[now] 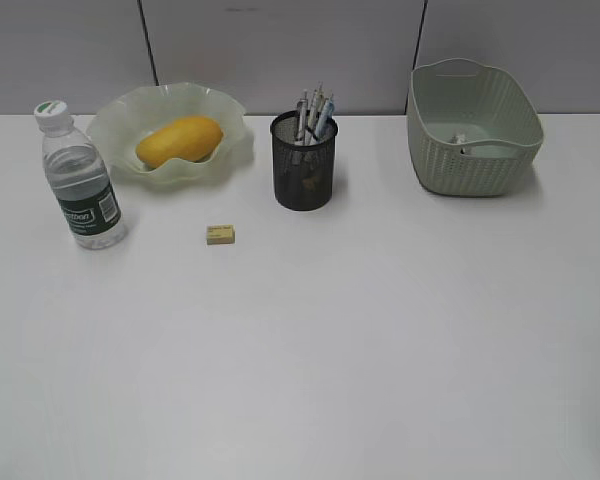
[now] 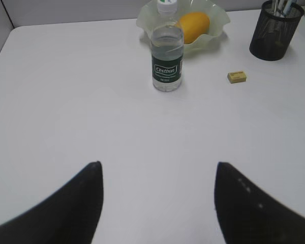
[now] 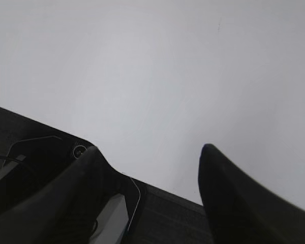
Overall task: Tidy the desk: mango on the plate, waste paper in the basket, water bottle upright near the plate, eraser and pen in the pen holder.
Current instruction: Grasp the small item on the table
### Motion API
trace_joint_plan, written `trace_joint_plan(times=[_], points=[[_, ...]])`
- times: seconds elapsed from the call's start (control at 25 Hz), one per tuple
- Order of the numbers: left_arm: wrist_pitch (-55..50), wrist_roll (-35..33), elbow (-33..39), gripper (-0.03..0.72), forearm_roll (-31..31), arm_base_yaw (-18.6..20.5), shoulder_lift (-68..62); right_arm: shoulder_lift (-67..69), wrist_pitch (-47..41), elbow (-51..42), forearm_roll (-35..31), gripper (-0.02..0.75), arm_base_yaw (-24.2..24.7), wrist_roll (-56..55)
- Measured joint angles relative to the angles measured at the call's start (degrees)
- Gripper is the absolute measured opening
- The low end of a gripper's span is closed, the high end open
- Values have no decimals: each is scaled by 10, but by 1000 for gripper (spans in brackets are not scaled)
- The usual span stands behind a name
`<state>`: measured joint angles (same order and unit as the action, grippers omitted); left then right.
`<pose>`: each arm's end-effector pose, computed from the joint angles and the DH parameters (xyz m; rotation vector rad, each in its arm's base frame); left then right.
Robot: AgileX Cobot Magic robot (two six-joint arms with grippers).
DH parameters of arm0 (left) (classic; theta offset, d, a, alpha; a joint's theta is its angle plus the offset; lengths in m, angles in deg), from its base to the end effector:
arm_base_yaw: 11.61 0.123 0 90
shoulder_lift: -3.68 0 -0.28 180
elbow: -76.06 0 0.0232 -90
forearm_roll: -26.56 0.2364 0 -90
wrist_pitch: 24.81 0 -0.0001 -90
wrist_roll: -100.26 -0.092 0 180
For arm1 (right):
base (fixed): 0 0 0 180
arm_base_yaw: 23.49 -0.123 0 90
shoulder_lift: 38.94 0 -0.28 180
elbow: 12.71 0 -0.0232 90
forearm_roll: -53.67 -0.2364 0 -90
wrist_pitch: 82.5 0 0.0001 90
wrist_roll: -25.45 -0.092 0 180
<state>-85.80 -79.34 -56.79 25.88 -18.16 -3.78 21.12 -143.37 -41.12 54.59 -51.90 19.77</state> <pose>-0.0154 0.0008 0.2753 0.1091 2.0158 -0.0912 0.1262 0.0668 0.3160 -0.5212 2.5665 0.1902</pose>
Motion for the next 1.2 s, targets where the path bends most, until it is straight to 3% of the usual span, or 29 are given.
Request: trace_joint_plan(times=[0.4, 0.56, 0.76, 1.2], points=[[0, 0, 0, 519, 0, 0, 0, -286, -1, -61, 3, 478, 0, 0], [0, 0, 0, 519, 0, 0, 0, -362, -41, -80, 28, 478, 0, 0], [0, 0, 0, 519, 0, 0, 0, -404, -84, -123, 67, 478, 0, -18], [0, 0, 0, 507, 0, 0, 0, -407, -87, -170, 59, 478, 0, -24]])
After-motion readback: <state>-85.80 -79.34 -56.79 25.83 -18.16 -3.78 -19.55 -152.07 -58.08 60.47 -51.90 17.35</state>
